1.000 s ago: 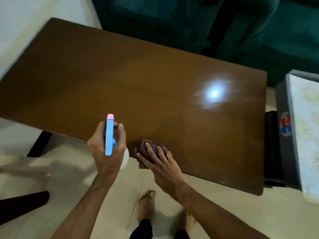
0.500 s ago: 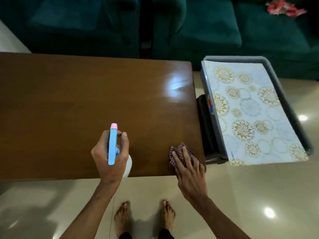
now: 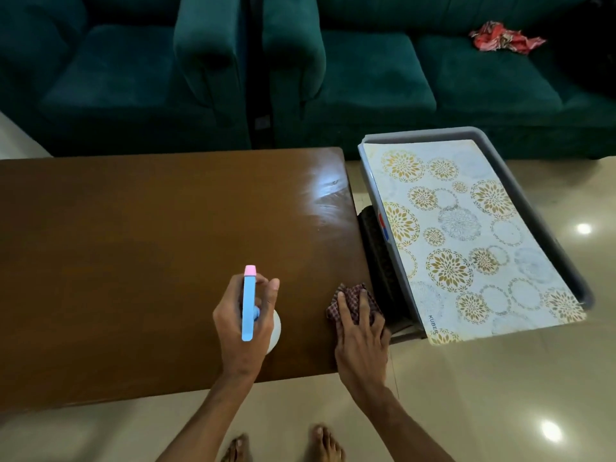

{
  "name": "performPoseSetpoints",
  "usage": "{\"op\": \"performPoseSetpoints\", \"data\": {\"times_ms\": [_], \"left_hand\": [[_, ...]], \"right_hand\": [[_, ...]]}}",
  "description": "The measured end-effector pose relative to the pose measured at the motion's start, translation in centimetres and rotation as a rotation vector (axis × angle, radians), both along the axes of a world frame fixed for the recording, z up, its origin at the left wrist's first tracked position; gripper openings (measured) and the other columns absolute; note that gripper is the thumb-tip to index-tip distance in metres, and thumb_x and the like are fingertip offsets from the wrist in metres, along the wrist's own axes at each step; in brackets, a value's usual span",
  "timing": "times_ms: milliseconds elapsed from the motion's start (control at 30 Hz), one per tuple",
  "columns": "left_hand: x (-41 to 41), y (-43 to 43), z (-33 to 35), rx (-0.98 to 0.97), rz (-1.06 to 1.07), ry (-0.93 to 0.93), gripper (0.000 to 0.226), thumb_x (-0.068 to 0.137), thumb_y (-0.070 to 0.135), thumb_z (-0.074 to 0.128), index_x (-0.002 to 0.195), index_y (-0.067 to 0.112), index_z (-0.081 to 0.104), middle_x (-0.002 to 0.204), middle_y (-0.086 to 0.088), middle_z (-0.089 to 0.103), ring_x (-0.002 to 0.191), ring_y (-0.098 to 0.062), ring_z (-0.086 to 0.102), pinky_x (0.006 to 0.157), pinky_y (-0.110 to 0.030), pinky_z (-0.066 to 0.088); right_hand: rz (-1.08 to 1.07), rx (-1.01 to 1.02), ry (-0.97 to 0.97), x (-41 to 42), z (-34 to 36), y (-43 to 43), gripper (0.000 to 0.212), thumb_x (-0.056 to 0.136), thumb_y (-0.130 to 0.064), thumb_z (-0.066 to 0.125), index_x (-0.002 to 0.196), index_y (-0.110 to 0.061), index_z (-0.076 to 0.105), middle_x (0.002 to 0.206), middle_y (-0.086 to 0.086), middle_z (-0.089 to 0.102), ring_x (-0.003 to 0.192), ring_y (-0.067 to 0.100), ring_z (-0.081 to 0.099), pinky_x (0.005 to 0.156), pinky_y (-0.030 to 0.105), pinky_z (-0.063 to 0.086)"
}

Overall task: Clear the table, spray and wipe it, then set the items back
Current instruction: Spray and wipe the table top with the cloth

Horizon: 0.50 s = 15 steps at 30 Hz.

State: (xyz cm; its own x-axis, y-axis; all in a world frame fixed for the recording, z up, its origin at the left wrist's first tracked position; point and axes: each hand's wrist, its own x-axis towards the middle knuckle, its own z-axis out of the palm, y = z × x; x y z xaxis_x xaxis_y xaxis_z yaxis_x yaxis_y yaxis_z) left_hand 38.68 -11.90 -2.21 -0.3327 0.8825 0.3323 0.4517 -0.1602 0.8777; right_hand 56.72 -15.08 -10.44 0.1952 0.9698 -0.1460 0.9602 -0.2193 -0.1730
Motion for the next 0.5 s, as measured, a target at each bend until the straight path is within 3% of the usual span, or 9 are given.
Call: {"op": "performPoseSetpoints", "data": {"times_ms": [133,233,400,500], "left_hand": [[0.0,0.0,-0.8,-0.03,-0.031,-0.002,0.023,0.088,0.029,0.075,0.103,0.02,0.059,0.091,0.021,0.062,0.072,-0.013,0.065,0.064,-0.017,0.055],[-0.3,-0.2,-1.0,-0.096,-0.068,-0.034,0.05,0.082,0.048,0.073,0.114,0.013,0.059,0.102,0.02,0.063,0.075,-0.017,0.067,0.07,-0.015,0.055],[-1.0,-1.5,-0.7,-0.177,-0.114,-0.031,0.072,0.072,0.032,0.086,0.133,0.012,0.052,0.126,0.009,0.061,0.094,-0.017,0.069,0.088,-0.01,0.051],[-1.6,-2.8,-0.3,-0.245,-0.105,-0.059,0.086,0.065,0.032,0.087,0.14,0.021,0.047,0.133,0.019,0.057,0.116,-0.017,0.064,0.093,-0.019,0.055]], "right_hand": [[0.03,-0.037,0.03,-1.3,0.4,1.2,0.057,0.1,-0.038,0.047,0.154,-0.033,0.03,0.158,0.012,0.032,0.122,0.035,0.044,0.095,0.049,0.042],[0.037,-0.111,0.105,-1.3,1.0,1.3,0.068,0.098,-0.052,0.044,0.158,-0.032,0.018,0.165,0.01,0.013,0.138,0.037,0.029,0.108,0.052,0.031],[0.037,-0.056,0.19,0.2,3.0,0.3,0.072,0.094,-0.06,0.046,0.156,-0.031,0.024,0.166,0.003,0.008,0.142,0.03,0.019,0.114,0.05,0.022],[0.029,-0.009,0.223,1.0,4.4,0.1,0.067,0.095,-0.056,0.047,0.154,-0.032,0.028,0.164,0.001,0.014,0.139,0.027,0.021,0.112,0.049,0.023]]}}
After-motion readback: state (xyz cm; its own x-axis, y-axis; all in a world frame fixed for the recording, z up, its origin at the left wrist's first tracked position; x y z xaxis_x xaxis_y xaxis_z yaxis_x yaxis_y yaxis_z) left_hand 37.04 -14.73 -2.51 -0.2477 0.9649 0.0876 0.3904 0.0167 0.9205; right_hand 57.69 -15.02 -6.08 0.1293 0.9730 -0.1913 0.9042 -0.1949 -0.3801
